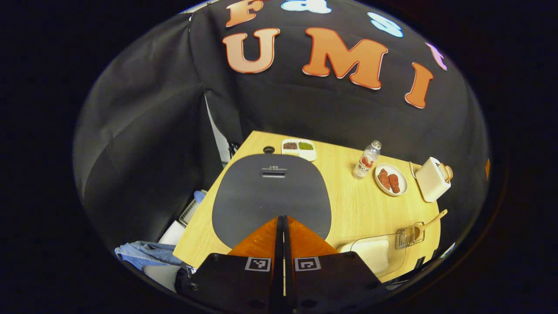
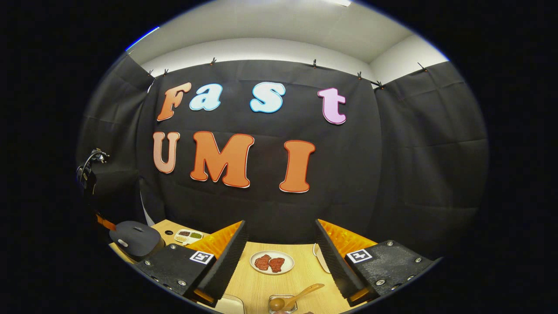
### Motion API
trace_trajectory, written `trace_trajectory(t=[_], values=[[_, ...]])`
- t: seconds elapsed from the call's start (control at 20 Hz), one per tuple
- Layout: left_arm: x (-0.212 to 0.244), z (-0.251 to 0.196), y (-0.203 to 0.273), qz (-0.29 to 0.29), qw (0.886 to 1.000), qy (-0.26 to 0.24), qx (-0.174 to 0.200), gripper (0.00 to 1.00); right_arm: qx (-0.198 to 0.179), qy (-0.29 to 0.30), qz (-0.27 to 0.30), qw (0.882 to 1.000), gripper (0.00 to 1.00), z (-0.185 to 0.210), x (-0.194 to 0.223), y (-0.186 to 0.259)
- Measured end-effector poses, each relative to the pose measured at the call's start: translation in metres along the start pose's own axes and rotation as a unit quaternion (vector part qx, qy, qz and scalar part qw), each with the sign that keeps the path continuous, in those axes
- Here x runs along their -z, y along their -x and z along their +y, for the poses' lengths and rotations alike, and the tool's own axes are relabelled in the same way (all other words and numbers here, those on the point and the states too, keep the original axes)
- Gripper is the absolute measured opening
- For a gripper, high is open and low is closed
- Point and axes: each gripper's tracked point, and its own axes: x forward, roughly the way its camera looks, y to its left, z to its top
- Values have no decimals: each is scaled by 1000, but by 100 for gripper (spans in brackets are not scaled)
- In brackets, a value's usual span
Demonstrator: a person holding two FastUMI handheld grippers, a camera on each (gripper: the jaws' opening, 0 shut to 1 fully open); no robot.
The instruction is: Close the left gripper, press the button to open the rice cooker; take a wooden spoon from the chopstick holder with the right hand, scoop a spoonful of rice and pour it into the rice cooker, then put the wooden spoon back into the chopstick holder.
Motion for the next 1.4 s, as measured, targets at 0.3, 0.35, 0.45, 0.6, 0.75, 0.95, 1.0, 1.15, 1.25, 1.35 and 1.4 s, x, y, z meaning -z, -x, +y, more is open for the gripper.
trace_trajectory(t=[0.3, 0.35, 0.45, 0.6, 0.75, 0.95, 1.0, 1.15, 1.25, 1.35, 1.4], values=[[8, 6, -21, 95, 995, 36, 10, 6, 11, -1, 13, 1000, 97, -19, 14, -3], [14, 5, -25, 111, 993, 40, 10, 6, 13, 0, 15, 1000, 95, -23, 17, -4], [23, 2, -30, 140, 989, 49, 19, 6, 16, 2, 19, 1000, 95, -29, 21, -3], [28, 6, -38, 168, 983, 73, 19, 6, 20, -2, 28, 999, 95, -37, 29, -2], [47, 11, -46, 207, 974, 85, 20, 6, 24, -11, 40, 999, 95, -44, 38, -3], [46, 9, -55, 220, 970, 99, 26, 3, 22, -8, 50, 998, 95, -46, 46, -4], [47, 10, -57, 222, 970, 91, 29, 3, 20, -7, 53, 998, 95, -46, 48, -5], [51, 8, -58, 240, 967, 73, 49, 7, 10, -9, 59, 998, 95, -39, 51, -8], [52, 9, -58, 248, 966, 48, 61, 7, 2, -11, 61, 998, 95, -33, 53, -11], [53, 9, -56, 250, 966, 28, 65, 6, -5, -11, 69, 998, 95, -29, 60, -13], [55, 8, -54, 250, 965, 7, 74, 6, -8, -12, 73, 997, 95, -28, 62, -14]])
